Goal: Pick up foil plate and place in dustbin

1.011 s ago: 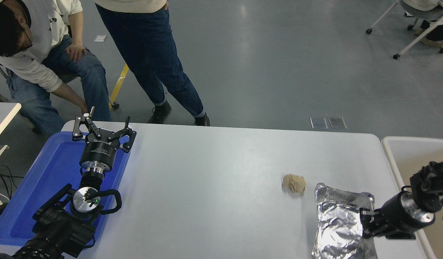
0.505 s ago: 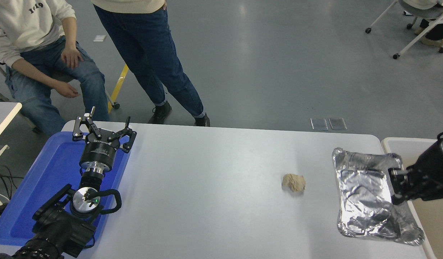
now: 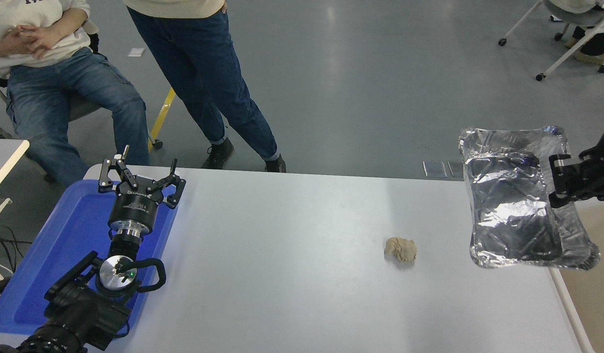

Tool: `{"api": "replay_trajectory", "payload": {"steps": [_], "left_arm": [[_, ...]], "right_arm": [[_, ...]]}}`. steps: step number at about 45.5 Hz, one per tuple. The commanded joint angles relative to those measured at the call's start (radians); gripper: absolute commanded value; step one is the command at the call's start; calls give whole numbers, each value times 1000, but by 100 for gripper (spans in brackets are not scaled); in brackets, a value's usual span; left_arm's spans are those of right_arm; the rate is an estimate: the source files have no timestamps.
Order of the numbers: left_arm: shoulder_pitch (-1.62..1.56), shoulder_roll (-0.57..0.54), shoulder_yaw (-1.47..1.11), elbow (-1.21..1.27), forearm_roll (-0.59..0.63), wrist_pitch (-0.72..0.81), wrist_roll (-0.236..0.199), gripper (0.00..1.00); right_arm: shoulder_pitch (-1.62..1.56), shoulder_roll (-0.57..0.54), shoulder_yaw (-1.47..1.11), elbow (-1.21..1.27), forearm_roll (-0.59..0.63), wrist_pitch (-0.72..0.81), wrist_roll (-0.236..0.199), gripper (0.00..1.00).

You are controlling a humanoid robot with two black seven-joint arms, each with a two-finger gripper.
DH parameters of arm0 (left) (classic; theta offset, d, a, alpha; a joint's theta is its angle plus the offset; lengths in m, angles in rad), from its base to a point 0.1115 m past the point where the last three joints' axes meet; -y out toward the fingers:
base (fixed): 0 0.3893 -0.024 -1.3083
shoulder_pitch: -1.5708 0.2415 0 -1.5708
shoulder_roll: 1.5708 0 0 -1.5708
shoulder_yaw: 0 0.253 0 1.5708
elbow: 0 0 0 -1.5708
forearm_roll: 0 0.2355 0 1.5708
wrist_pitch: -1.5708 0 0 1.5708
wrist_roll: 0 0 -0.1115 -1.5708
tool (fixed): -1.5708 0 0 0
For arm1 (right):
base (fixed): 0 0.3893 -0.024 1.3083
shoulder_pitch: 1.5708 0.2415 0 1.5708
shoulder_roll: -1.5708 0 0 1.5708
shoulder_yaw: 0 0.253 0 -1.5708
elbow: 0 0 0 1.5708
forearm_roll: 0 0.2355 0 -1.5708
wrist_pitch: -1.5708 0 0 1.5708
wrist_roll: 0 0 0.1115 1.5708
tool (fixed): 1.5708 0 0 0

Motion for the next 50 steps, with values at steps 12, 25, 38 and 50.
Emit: {"api": "replay_trajectory", "payload": {"steps": [12, 25, 38, 50], "left_arm": [[0, 1, 0, 0, 0, 0, 0, 100], [0, 1, 0, 1, 0, 0, -2, 100], [0, -1, -1, 1, 0, 0, -2, 100], [0, -1, -1, 1, -2, 2, -3, 100]], "right_arm": [[59, 7, -14, -4, -5, 2, 0, 0], [54, -36, -129, -53, -45, 2, 0, 0], [51, -260, -169, -142, -214, 2, 0, 0], [-11, -471, -152, -297, -344, 2, 0, 0]]}}
